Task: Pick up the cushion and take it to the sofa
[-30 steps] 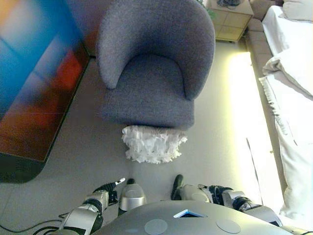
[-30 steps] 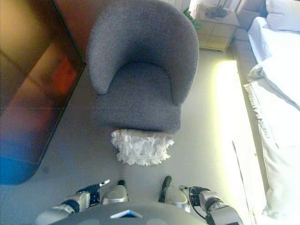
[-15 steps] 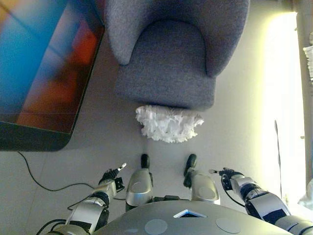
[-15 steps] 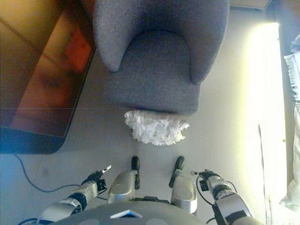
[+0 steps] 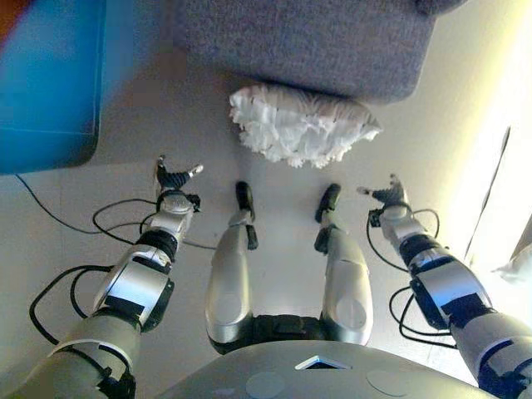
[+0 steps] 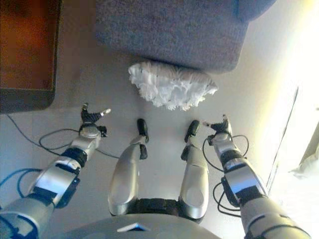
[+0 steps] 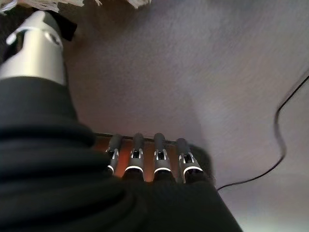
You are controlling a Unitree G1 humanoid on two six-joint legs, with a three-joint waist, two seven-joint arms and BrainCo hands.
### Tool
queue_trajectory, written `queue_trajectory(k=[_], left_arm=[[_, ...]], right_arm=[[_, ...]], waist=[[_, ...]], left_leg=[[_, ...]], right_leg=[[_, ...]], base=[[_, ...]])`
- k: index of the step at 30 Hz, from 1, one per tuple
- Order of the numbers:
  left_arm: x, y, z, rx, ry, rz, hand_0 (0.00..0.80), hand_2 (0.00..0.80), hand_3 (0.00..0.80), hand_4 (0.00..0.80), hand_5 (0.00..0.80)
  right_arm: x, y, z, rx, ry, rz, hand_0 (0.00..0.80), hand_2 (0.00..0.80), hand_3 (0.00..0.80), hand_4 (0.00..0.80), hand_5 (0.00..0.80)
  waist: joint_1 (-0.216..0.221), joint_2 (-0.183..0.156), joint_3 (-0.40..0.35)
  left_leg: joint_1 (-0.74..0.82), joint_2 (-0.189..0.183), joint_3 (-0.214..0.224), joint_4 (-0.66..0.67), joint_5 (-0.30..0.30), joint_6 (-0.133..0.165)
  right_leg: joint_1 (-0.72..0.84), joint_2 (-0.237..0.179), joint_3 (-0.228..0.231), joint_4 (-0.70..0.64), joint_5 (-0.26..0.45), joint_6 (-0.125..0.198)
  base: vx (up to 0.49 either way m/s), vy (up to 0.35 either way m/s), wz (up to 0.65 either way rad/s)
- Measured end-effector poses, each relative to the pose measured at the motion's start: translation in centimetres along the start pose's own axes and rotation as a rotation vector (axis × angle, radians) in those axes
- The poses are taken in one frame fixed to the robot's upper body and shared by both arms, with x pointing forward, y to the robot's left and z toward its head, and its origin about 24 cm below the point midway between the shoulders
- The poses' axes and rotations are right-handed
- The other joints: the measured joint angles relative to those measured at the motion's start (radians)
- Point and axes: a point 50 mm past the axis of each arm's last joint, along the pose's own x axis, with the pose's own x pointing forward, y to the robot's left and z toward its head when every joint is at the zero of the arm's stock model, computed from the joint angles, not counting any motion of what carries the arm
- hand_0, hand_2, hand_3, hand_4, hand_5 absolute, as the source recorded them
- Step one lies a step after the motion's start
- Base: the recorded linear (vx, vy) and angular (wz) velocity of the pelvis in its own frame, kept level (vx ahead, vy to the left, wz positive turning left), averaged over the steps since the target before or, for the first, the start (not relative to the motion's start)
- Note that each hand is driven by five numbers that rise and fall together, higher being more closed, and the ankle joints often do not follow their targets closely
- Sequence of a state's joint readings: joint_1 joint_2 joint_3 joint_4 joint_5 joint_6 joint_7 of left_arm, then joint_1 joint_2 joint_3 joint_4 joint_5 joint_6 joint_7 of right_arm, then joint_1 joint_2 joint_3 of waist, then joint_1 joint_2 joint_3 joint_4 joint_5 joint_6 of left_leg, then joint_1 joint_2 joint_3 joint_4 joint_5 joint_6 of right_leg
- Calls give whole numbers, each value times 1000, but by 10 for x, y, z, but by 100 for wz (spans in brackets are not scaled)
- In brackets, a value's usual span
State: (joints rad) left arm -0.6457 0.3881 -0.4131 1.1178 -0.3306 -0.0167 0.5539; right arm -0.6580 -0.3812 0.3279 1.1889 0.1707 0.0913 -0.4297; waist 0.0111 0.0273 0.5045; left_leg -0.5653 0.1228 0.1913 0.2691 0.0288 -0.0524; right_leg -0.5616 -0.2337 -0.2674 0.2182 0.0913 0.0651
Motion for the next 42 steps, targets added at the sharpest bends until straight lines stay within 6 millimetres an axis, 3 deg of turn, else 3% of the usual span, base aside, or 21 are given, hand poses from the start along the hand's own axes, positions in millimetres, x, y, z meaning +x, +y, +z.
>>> queue_trajectory(k=[8, 15, 22, 29, 32, 37, 39, 42], left_arm=[[6, 2, 47, -17, -155, 36, 0, 0, 0, 0, 0], [9, 8, 103, -48, -318, 53, 0, 0, 0, 0, 0], [13, 26, 135, -59, -412, 98, 0, 0, 0, 0, 0], [6, 38, 188, -79, -546, 131, 0, 0, 0, 0, 0], [2, 48, 214, -81, -610, 157, 0, 0, 0, 0, 0], [0, 80, 234, -89, -686, 230, 0, 0, 0, 0, 0], [-1, 91, 237, -92, -703, 268, 0, 0, 0, 0, 0], [-2, 88, 239, -48, -736, 295, 0, 0, 0, 0, 0]], right_arm=[[12, -48, 70, 2, -183, -197, 0, 0, 0, 0, 0], [12, -80, 109, 37, -252, -311, 0, 0, 0, 0, 0], [3, -113, 160, 70, -365, -413, 0, 0, 0, 0, 0], [-12, -134, 203, 49, -516, -496, 0, 0, 0, 0, 0], [-19, -150, 217, 76, -600, -502, 0, 0, 0, 0, 0], [-26, -176, 211, 74, -777, -554, 0, 0, 0, 0, 0], [-32, -179, 216, 75, -838, -565, 0, 0, 0, 0, 0], [-41, -170, 229, 82, -921, -543, 0, 0, 0, 0, 0]], waist=[[-25, 0, 11], [-30, 2, 14], [-52, 20, 21], [-53, 30, 23], [-51, 34, 24], [-54, 35, 23], [-58, 35, 23], [-58, 35, 23]], left_leg=[[-207, 14, -2, 57, 5, 4], [-389, 15, -4, 123, 5, 7], [-587, 13, -1, 217, -17, 25], [-743, 17, -3, 302, -30, 30], [-809, 24, -4, 352, -42, 36], [-890, 23, -11, 360, -53, 48], [-922, 21, -10, 352, -51, 52], [-954, 21, -19, 356, -47, 46]], right_leg=[[-222, 5, 29, 67, 5, -19], [-417, -3, 64, 138, 4, -25], [-630, -15, 107, 224, -5, -33], [-790, -22, 133, 300, -9, -35], [-853, -25, 140, 342, -16, -38], [-919, -24, 139, 336, -10, -30], [-946, -23, 139, 320, -3, -28], [-965, -24, 127, 314, -1, -22]], base=[[3, -19, -6], [0, 50, -2], [-41, 100, -3], [-16, 63, -1], [0, 0, 0], [-3, -2, 1], [0, 0, 0], [-5, -37, 2]])
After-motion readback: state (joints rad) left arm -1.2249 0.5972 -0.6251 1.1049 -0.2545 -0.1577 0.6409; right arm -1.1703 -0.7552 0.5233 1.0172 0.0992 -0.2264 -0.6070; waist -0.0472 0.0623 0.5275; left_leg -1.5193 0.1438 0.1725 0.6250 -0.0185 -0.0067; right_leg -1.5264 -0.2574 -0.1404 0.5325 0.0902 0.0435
